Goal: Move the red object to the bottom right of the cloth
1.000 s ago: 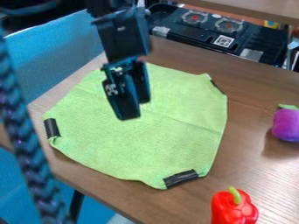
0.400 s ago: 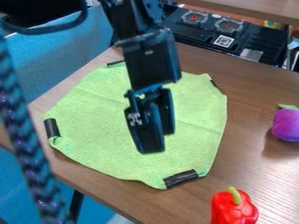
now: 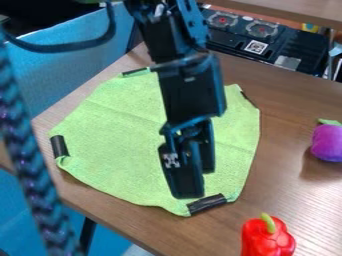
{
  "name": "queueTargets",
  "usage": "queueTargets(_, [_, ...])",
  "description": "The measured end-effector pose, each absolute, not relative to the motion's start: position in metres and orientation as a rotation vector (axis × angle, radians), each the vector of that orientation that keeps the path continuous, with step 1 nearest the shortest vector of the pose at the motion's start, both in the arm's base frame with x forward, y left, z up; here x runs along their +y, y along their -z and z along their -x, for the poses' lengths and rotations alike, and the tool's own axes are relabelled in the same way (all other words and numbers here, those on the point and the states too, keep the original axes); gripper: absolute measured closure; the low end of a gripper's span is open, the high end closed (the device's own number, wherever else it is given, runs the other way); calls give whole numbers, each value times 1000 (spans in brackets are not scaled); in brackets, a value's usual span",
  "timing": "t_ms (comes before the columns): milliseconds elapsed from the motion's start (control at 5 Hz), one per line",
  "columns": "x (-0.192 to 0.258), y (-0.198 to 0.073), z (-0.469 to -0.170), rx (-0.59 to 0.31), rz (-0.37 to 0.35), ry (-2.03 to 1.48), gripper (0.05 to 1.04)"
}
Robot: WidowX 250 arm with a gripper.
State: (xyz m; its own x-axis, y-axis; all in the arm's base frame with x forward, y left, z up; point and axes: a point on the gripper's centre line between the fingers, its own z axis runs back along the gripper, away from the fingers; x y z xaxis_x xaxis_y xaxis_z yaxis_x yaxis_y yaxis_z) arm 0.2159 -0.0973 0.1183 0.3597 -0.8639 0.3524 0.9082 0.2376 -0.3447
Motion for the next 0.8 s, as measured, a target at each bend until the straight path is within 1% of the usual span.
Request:
queueTargets(200, [-106, -118, -215, -94, 535, 1224, 82])
queueTargets(400, [-117, -116, -216, -113, 517, 1238, 82])
queueTargets(600, [-129, -111, -215, -96, 521, 1242, 82])
queueTargets(800, [-141, -114, -221, -122, 502, 1255, 82])
